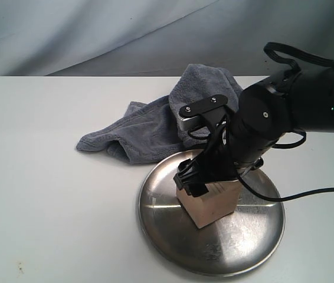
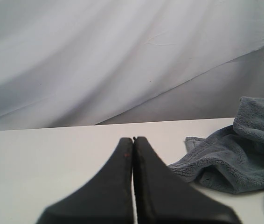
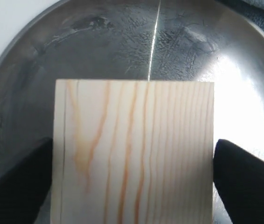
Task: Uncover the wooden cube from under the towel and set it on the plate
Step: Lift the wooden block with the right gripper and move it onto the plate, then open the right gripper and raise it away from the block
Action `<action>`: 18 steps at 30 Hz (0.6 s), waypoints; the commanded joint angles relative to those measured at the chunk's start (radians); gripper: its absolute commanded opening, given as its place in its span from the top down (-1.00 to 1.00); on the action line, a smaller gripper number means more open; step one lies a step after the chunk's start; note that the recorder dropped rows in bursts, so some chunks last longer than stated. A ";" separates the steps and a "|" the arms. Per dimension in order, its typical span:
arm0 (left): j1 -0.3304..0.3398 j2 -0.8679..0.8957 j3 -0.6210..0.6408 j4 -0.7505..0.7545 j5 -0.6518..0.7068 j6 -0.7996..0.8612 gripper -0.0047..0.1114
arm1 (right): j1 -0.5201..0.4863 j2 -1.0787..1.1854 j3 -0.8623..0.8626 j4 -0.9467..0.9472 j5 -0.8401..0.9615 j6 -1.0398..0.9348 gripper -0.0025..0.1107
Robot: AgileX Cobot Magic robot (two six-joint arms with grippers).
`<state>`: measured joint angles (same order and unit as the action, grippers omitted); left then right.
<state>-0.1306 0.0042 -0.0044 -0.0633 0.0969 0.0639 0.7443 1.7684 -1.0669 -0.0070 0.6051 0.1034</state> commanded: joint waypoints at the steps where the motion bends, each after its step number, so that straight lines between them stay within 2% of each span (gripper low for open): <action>1: 0.002 -0.004 0.004 -0.002 -0.011 -0.002 0.92 | 0.003 -0.016 -0.001 -0.005 -0.018 -0.007 -0.63; 7: 0.002 -0.004 0.004 -0.002 -0.011 -0.002 0.92 | 0.003 -0.032 -0.001 -0.005 -0.018 -0.011 -0.63; 13: 0.002 -0.004 0.004 -0.002 -0.011 -0.002 0.92 | 0.003 -0.200 -0.001 -0.083 -0.022 -0.022 -0.63; 16: 0.002 -0.004 0.004 -0.002 -0.011 -0.002 0.92 | 0.003 -0.267 -0.001 -0.097 -0.054 -0.022 -0.53; 18: 0.002 -0.004 0.004 -0.002 -0.011 -0.002 0.92 | 0.003 -0.308 -0.001 -0.107 -0.099 -0.022 -0.36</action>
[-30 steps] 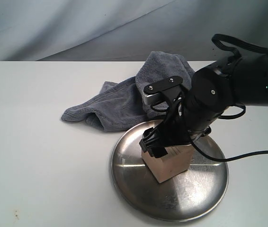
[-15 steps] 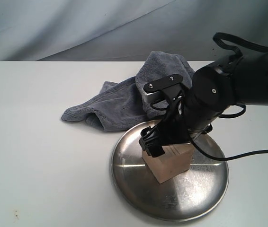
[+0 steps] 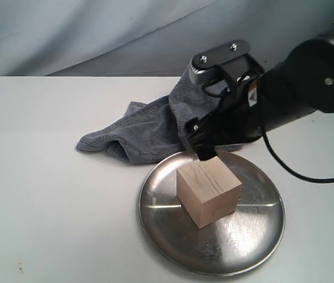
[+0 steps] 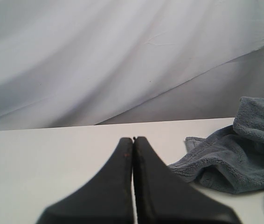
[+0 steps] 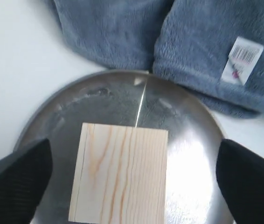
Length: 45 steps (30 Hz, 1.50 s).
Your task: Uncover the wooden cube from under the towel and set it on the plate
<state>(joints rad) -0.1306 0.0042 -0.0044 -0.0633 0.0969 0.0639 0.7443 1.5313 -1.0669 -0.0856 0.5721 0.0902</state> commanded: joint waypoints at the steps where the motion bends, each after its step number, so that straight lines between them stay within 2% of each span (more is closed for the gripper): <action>1: 0.002 -0.004 0.004 -0.002 -0.011 -0.002 0.92 | 0.003 -0.083 -0.001 -0.037 -0.086 -0.009 -0.28; 5: 0.002 -0.004 0.004 -0.002 -0.011 -0.002 0.92 | 0.001 -0.119 -0.001 -0.049 -0.166 -0.009 0.18; 15: 0.002 -0.004 0.004 -0.002 -0.011 -0.002 0.92 | 0.001 -0.134 -0.001 -0.107 -0.250 -0.009 0.94; 19: 0.002 -0.004 0.004 -0.002 -0.011 -0.002 0.92 | -0.036 -0.148 -0.001 -0.113 -0.278 -0.009 0.96; 26: 0.002 -0.004 0.004 -0.002 -0.011 -0.002 0.92 | -0.192 -0.188 0.016 -0.104 -0.301 -0.009 0.96; 36: 0.002 -0.004 0.004 -0.002 -0.011 -0.002 0.92 | -0.490 -0.385 0.231 -0.100 -0.525 -0.004 0.96; 41: 0.002 -0.004 0.004 -0.002 -0.011 -0.002 0.92 | -0.613 -0.467 0.314 -0.100 -0.648 0.027 0.96; 45: 0.002 -0.004 0.004 -0.002 -0.011 -0.002 0.92 | -0.686 -0.543 0.363 -0.105 -0.674 0.029 0.96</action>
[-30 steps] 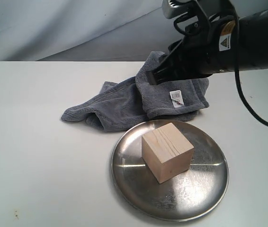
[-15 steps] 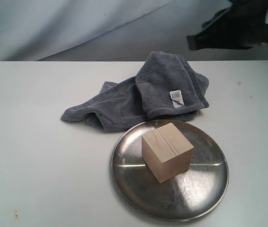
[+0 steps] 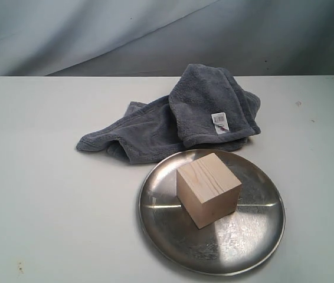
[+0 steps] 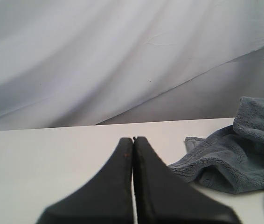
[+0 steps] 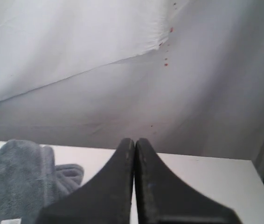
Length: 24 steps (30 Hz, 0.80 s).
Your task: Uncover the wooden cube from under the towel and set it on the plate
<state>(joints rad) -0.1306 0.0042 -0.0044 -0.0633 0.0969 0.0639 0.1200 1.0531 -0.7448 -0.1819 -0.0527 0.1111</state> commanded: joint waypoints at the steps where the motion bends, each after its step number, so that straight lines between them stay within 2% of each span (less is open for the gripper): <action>1: 0.002 -0.004 0.004 -0.002 -0.011 -0.002 0.92 | -0.064 -0.081 0.049 -0.013 -0.050 0.008 0.96; 7: 0.002 -0.004 0.004 -0.002 -0.011 -0.002 0.92 | -0.060 -0.204 0.116 -0.041 -0.050 0.008 0.96; 17: 0.002 -0.004 0.004 -0.002 -0.011 -0.002 0.92 | -0.060 -0.544 0.316 -0.080 -0.048 0.008 0.96; 24: 0.002 -0.004 0.004 -0.002 -0.011 -0.002 0.92 | -0.060 -0.750 0.457 -0.071 0.038 0.008 0.96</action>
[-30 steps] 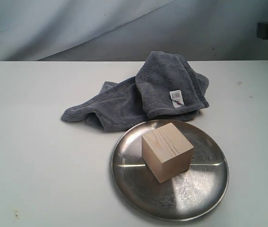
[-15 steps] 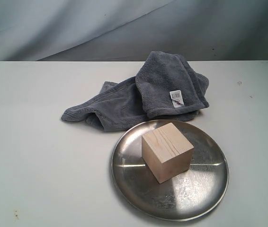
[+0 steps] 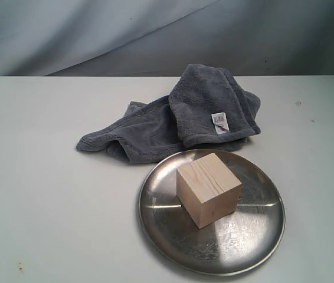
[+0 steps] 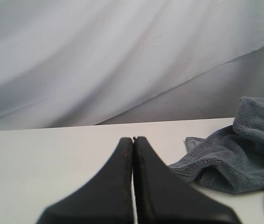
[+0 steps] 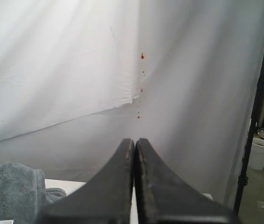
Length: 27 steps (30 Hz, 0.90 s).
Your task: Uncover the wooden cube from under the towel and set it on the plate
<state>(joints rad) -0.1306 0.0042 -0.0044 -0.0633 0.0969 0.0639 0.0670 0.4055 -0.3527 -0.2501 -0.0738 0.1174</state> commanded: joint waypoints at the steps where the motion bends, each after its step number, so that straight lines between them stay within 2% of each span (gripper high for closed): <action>1: 0.002 -0.004 0.004 -0.002 -0.011 -0.002 0.92 | -0.007 -0.128 0.075 0.003 0.074 0.002 0.96; 8: 0.002 -0.004 0.004 -0.002 -0.011 -0.002 0.92 | 0.002 -0.305 0.088 0.008 0.240 -0.008 0.96; 15: 0.002 -0.004 0.004 -0.002 -0.011 -0.002 0.92 | 0.087 -0.405 0.088 0.011 0.378 -0.047 0.96; 27: 0.002 -0.004 0.004 -0.002 -0.011 -0.002 0.92 | 0.132 -0.405 0.143 0.106 0.407 -0.056 0.96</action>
<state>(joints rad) -0.1306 0.0042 -0.0044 -0.0633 0.0969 0.0639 0.1969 0.0038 -0.2453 -0.1740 0.3202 0.0739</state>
